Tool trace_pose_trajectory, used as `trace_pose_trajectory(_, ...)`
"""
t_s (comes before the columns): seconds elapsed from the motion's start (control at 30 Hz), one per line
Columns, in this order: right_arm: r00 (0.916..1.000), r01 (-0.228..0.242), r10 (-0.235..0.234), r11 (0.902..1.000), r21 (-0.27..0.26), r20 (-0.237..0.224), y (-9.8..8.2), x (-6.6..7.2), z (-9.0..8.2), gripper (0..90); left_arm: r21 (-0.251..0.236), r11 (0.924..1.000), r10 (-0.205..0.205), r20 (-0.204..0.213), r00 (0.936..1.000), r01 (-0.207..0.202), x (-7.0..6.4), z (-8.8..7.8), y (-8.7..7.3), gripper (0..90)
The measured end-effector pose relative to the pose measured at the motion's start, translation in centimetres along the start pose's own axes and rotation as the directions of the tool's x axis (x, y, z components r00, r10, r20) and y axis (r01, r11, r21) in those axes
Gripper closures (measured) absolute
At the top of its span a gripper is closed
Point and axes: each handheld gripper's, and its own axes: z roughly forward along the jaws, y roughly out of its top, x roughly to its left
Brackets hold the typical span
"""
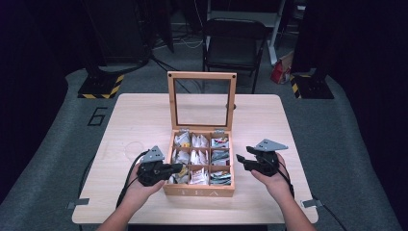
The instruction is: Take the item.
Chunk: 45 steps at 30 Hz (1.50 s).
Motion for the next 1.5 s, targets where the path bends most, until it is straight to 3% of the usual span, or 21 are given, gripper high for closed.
trace_pose_trajectory(0.77, 0.9999, -0.015, 0.015, 0.9999, 0.004, 0.001, -0.2, -0.2, 0.0, 43.4, -0.026, 0.9996, -0.008, -0.069, 0.9976, 0.006, 2.0, -2.7, 2.7, 87.7)
trace_pose_trajectory(1.07, 1.0000, -0.009, 0.009, 0.9999, 0.008, -0.001, -0.2, -0.2, 0.1, 43.4, -0.034, 0.9994, -0.014, -0.112, 0.9937, 0.010, 3.4, -4.1, 3.4, 87.7)
trace_pose_trajectory(1.5, 0.9999, -0.013, 0.013, 0.9999, 0.010, 0.001, -0.3, -0.2, 0.2, 43.4, -0.058, 0.9973, -0.055, -0.165, 0.9848, 0.046, 5.7, -6.1, 4.4, 87.9)
